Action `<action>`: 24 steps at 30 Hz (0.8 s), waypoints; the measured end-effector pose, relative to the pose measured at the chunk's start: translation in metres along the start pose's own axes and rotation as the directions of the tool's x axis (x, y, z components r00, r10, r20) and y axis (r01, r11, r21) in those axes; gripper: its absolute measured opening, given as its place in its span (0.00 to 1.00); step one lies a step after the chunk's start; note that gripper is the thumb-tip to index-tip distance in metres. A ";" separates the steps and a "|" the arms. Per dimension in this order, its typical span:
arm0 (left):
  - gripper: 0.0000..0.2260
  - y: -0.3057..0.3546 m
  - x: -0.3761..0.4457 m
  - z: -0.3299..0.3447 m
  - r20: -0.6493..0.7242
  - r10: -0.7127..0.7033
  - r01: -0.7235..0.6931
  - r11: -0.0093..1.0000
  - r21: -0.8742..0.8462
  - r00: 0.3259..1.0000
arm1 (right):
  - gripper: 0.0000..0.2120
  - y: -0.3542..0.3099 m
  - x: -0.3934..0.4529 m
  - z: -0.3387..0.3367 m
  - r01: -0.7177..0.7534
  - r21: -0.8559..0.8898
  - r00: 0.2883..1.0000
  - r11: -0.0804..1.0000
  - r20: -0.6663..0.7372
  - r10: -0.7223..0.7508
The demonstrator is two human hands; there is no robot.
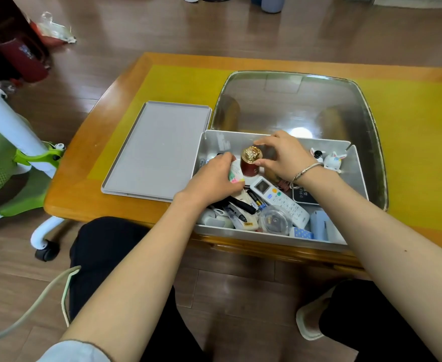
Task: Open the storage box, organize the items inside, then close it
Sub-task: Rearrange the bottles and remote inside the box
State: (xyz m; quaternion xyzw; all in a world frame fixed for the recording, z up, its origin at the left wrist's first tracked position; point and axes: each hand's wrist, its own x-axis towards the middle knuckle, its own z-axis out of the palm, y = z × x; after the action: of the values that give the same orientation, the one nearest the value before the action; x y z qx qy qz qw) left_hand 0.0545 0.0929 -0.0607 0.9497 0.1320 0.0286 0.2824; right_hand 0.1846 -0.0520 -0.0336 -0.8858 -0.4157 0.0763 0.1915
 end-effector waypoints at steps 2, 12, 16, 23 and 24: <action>0.25 0.000 0.001 0.000 -0.018 -0.006 0.006 1.000 0.004 1.000 | 0.22 -0.001 0.001 0.000 0.011 -0.018 1.000 1.000 0.004 -0.011; 0.27 0.000 0.001 0.000 -0.032 -0.007 0.007 1.000 0.021 0.999 | 0.15 -0.021 0.019 -0.007 0.140 -0.175 0.985 0.975 0.122 -0.120; 0.29 -0.001 0.002 0.001 -0.035 -0.013 0.014 1.000 0.019 0.999 | 0.15 -0.023 0.018 -0.012 0.103 -0.246 0.991 0.964 0.111 -0.078; 0.30 0.000 0.001 0.001 -0.021 -0.013 0.014 1.000 0.018 1.000 | 0.16 -0.025 0.018 -0.011 -0.001 -0.337 1.000 0.942 0.026 0.010; 0.30 0.000 0.001 0.001 -0.018 -0.016 0.016 1.000 0.021 1.000 | 0.16 -0.025 0.018 -0.010 -0.011 -0.345 1.000 0.939 0.012 0.016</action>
State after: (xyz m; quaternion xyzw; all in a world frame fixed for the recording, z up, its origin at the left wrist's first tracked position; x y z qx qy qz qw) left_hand 0.0556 0.0929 -0.0616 0.9513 0.1423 0.0333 0.2715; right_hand 0.1818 -0.0263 -0.0136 -0.9078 -0.4181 0.0103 0.0298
